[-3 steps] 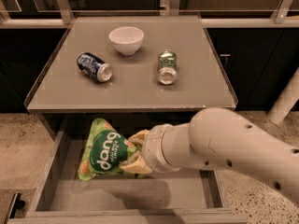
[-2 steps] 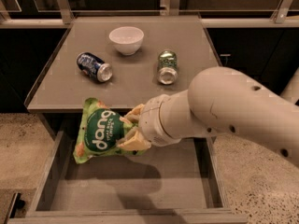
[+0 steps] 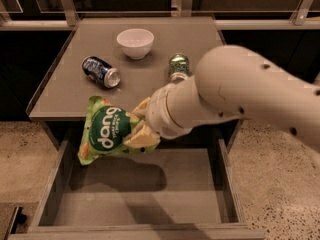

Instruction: Pick green rice chip bag from top drawer and place on counter

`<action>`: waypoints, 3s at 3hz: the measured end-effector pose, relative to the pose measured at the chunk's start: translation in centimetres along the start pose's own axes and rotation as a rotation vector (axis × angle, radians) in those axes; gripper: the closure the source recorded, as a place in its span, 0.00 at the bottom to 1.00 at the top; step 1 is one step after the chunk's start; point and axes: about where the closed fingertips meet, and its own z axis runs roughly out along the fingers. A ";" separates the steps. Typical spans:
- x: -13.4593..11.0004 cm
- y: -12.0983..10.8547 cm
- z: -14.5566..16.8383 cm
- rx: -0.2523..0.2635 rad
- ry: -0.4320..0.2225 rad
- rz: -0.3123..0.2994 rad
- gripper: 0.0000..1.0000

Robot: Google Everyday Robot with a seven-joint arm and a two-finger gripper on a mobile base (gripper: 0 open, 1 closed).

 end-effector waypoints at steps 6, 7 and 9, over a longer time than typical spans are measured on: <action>-1.6 -15.0 -5.6 0.130 0.011 -0.025 1.00; 0.4 -16.7 -5.2 0.163 -0.020 0.027 1.00; 2.7 -17.9 -4.1 0.200 -0.003 0.087 0.82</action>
Offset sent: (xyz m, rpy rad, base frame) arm 0.0814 0.0240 0.1291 -0.2543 -0.0895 0.0648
